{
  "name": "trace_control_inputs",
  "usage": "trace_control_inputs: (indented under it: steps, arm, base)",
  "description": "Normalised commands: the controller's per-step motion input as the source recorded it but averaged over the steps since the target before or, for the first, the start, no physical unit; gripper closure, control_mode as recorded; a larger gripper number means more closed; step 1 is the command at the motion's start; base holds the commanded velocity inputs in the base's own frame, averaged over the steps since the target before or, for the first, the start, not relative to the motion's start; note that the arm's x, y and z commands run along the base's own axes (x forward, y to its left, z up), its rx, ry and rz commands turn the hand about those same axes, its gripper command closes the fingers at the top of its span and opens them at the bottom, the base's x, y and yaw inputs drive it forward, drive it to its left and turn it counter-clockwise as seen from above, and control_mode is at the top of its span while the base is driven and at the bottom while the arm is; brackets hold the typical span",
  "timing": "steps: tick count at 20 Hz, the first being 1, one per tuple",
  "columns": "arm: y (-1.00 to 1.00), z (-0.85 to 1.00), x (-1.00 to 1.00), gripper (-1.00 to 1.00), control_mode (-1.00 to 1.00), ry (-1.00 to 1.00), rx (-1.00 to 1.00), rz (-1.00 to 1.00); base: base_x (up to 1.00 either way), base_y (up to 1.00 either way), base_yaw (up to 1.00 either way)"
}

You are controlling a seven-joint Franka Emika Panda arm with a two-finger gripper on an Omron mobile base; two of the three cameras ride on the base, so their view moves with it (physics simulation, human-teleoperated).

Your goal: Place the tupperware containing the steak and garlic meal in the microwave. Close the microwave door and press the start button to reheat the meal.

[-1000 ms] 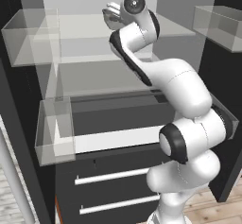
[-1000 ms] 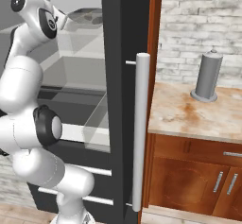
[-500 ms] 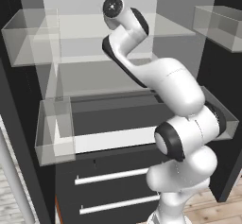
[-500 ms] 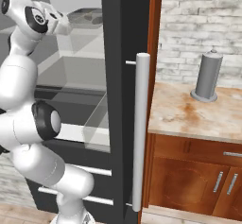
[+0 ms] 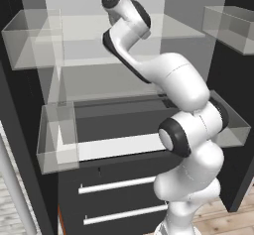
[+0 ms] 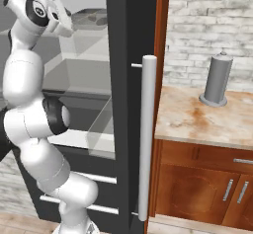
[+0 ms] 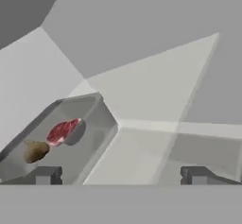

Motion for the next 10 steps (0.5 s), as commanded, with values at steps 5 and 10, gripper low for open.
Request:
trace_control_inputs:
  steps: [5,10]
  arm:
    - [-0.36,0.04,0.32,-1.0,-1.0,0.01,0.26,-0.01]
    - [-0.08,0.0,0.47,-1.0,-1.0,0.02,0.17,0.0]
  base:
    - [0.0,0.0,0.0]
    - [0.0,0.0,0.0]
